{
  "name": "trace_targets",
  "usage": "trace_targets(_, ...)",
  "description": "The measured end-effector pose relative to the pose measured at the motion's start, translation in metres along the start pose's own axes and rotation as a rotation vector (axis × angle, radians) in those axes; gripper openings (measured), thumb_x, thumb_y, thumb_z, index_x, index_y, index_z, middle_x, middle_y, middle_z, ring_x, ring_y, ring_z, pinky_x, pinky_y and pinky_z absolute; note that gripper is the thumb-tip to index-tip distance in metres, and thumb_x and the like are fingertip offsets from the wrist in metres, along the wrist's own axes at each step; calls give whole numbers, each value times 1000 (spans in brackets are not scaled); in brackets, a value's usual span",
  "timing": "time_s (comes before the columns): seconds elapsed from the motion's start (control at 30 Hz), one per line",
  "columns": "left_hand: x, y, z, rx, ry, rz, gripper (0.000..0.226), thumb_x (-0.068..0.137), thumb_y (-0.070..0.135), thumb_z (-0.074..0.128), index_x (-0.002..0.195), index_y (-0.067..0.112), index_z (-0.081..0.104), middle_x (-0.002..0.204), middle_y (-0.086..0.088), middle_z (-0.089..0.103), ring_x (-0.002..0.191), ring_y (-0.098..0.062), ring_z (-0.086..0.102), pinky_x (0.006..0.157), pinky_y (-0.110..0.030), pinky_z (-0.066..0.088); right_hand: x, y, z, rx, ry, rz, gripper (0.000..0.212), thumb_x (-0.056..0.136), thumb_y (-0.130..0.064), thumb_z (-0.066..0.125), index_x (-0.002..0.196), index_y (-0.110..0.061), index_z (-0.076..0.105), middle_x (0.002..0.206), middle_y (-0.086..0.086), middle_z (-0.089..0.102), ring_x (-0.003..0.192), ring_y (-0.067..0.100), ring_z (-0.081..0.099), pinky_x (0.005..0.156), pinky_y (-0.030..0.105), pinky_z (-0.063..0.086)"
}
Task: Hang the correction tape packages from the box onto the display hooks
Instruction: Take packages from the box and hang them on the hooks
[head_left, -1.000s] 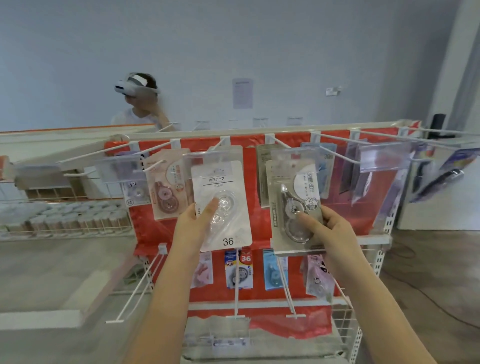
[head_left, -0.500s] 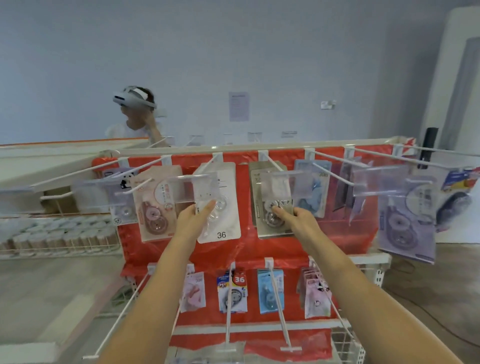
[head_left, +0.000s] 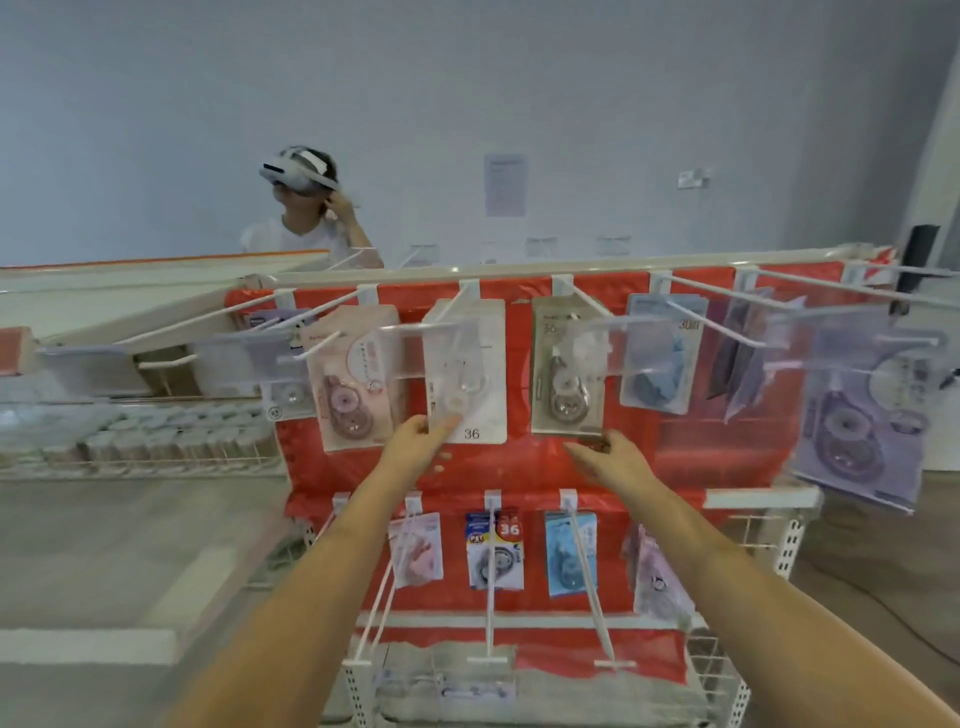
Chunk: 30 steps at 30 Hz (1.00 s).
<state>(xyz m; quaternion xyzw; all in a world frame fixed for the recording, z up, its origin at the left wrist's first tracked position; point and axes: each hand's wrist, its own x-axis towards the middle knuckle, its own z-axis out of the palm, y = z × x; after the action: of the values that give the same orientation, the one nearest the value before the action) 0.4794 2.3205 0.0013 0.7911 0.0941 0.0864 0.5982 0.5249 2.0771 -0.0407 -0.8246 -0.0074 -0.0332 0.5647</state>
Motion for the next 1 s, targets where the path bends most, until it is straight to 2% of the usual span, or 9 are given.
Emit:
trace_targets(0.07, -8, -15, -9, 117, -77, -19, 31, 92, 36, 60, 107, 9, 54, 98, -6, 65, 71, -11, 58, 59, -22, 49, -14, 8, 8, -95, -13, 34, 45, 79, -34, 74, 112, -6, 59, 100, 7, 67, 86, 20, 66, 77, 33, 55)
trace_targets(0.13, -16, -30, -23, 264, -135, -3, 29, 91, 35, 62, 108, 12, 57, 101, -6, 67, 78, -14, 60, 66, -27, 51, -32, 7, 15, -240, -34, 44, 40, 83, -29, 70, 112, -3, 61, 99, 8, 67, 84, 19, 64, 74, 29, 51)
trace_targets(0.2, -25, -42, -40, 401, -201, 18, 25, 90, 34, 63, 104, 14, 61, 102, -8, 67, 85, -19, 62, 74, -32, 52, -52, 1, 24, -364, -54, 45, 39, 85, -28, 67, 116, -4, 61, 108, 11, 67, 97, 23, 63, 83, 30, 48)
trace_targets(0.27, -37, -52, -56, 549, -262, 36, 26, 91, 32, 62, 107, 11, 63, 104, -9, 66, 90, -22, 63, 75, -32, 52, -76, -11, 34, -470, -87, 26, 36, 87, -24, 66, 117, -5, 60, 115, 11, 64, 105, 25, 60, 82, 25, 42)
trace_targets(0.4, -56, -65, -91, 906, -346, 144, 31, 94, 30, 57, 112, 6, 65, 116, -11, 65, 106, -25, 59, 82, -27, 44, -119, -38, 63, -699, -178, -4, 28, 90, -21, 60, 112, -3, 62, 116, 15, 64, 110, 29, 58, 83, 29, 43)
trace_targets(0.5, -68, -62, -118, 1048, -370, 193, 33, 94, 34, 55, 114, 10, 65, 122, -9, 63, 111, -25, 57, 89, -29, 43, -147, -62, 83, -821, -214, -8, 32, 92, -26, 58, 116, -4, 58, 121, 14, 60, 112, 29, 55, 87, 31, 43)
trace_targets(0.73, -102, -36, -163, 1155, -287, 314, 41, 93, 42, 54, 122, 13, 57, 126, -8, 60, 113, -26, 56, 94, -35, 45, -193, -123, 123, -960, -201, -202, 31, 91, -18, 54, 118, -3, 60, 120, 15, 62, 110, 31, 57, 93, 37, 47)
trace_targets(0.87, -129, -26, -181, 1145, -182, 362, 42, 94, 36, 52, 125, 9, 52, 125, -12, 60, 113, -29, 55, 90, -35, 45, -212, -145, 141, -973, -199, -321, 32, 92, -19, 52, 120, -6, 57, 124, 13, 60, 113, 30, 54, 93, 36, 45)
trace_targets(1.0, -164, -34, -192, 1122, -110, 322, 39, 95, 35, 51, 123, 8, 53, 123, -13, 61, 111, -30, 56, 90, -36, 45, -232, -141, 159, -963, -273, -351, 33, 93, -22, 52, 122, -6, 56, 125, 13, 60, 113, 31, 54, 91, 36, 45)
